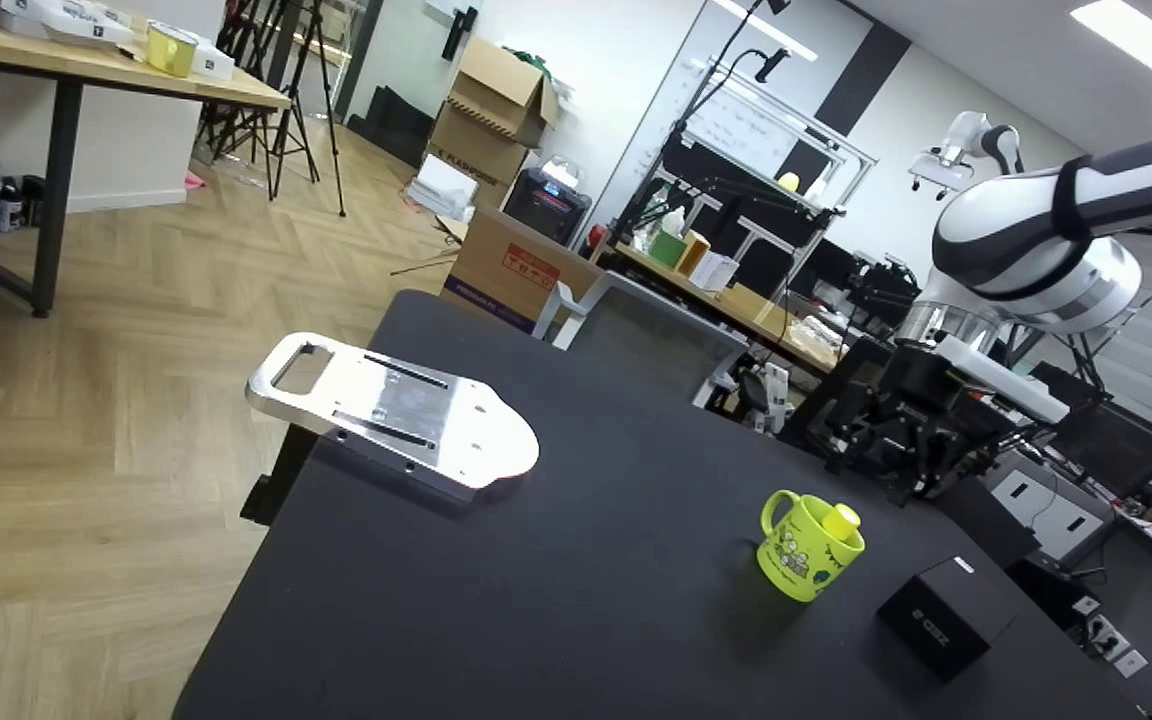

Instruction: Take the glue stick out of the mug

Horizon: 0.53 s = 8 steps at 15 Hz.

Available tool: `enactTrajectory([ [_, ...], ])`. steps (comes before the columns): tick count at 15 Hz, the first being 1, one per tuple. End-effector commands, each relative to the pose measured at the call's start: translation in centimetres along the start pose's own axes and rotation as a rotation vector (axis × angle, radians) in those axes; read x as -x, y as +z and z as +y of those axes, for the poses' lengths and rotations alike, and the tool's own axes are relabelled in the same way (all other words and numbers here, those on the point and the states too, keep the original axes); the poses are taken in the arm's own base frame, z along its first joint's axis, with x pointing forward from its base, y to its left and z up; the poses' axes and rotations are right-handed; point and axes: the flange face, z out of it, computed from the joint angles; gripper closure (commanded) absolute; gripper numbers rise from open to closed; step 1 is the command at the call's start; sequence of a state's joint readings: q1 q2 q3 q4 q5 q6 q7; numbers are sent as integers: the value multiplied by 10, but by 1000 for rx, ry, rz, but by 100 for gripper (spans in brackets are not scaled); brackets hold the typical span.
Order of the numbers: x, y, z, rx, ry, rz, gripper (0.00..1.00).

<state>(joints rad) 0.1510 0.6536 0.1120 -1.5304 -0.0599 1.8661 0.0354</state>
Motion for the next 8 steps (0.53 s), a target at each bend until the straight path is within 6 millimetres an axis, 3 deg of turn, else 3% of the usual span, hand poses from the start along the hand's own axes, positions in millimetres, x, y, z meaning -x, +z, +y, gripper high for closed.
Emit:
enactTrajectory([
  [1, -10, 10, -7, -3, 18, -46, 0],
  [3, -11, 18, -9, 1, 18, -61, 0],
  [4, -12, 22, -9, 9, 19, -61, 25],
  [5, -13, 24, -9, 9, 18, -65, 25],
  [8, -12, 26, -5, 13, 26, -71, 47],
])
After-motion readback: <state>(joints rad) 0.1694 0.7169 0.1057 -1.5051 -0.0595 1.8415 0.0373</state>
